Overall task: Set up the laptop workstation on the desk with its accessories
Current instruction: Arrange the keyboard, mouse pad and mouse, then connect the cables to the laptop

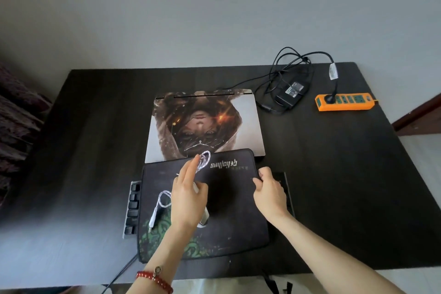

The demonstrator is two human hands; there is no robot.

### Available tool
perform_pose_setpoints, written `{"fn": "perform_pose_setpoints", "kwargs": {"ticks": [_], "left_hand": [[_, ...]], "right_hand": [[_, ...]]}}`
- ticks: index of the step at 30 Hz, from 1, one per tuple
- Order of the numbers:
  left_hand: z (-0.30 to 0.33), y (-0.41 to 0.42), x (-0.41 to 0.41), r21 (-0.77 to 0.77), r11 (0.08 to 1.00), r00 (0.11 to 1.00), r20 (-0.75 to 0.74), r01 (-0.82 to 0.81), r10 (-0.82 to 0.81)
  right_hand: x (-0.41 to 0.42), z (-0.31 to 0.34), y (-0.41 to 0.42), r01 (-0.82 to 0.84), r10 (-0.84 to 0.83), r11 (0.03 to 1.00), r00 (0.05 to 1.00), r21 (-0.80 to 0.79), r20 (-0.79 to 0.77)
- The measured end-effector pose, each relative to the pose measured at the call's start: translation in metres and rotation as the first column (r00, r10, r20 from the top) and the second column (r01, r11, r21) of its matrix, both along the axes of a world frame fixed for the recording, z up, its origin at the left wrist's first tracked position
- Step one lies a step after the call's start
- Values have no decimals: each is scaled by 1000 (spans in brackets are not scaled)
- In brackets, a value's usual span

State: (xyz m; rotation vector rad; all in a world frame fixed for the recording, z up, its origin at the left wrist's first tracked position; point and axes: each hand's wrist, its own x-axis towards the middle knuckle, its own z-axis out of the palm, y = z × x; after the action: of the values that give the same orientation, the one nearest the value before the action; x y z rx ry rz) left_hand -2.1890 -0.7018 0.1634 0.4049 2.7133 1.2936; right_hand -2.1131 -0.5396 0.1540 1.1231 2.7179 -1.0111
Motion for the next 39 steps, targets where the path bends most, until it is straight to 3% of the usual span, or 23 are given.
{"fn": "perform_pose_setpoints", "kwargs": {"ticks": [4,11,19,23,26,28,30,31,32,33,35,36,37,39], "left_hand": [[13,43,7,31,995,991,-97,100,-97],[17,167,39,49,970,968,-92,239,-234],[-2,273,73,-1,981,981,18,195,-195],[-11,300,79,-21,985,983,66,173,-171],[-12,322,84,-1,989,981,132,145,-144],[-11,341,84,16,990,963,231,141,-141],[-14,364,78,37,994,921,372,106,-112],[-18,375,75,48,996,892,442,76,-90],[-24,385,71,59,997,861,502,58,-79],[-30,393,68,69,996,835,545,51,-80],[-40,405,64,113,993,780,616,46,-106],[-42,408,62,145,989,742,660,31,-120],[-43,410,61,183,983,688,713,6,-137],[-44,409,58,265,960,561,810,-92,-170]], "right_hand": [[19,23,70,223,-223,975,960,-15,-169],[73,8,227,426,-406,902,894,78,-188],[111,-30,358,452,-448,891,889,32,-98],[111,-49,384,407,-410,912,910,-49,-66],[109,-58,397,466,-473,875,881,-134,-23],[109,-61,401,532,-535,844,844,-66,-42],[110,-59,394,494,-485,868,865,47,-127],[111,-56,385,409,-403,913,899,-2,-169],[113,-52,371,288,-311,947,931,-142,-191],[114,-46,355,160,-236,923,954,-351,-186],[114,-37,328,19,-162,710,977,-704,-137],[113,-39,319,3,-147,641,982,-768,-120],[113,-42,314,-4,-142,631,983,-775,-120],[111,-53,308,10,-131,744,983,-668,-131]]}}
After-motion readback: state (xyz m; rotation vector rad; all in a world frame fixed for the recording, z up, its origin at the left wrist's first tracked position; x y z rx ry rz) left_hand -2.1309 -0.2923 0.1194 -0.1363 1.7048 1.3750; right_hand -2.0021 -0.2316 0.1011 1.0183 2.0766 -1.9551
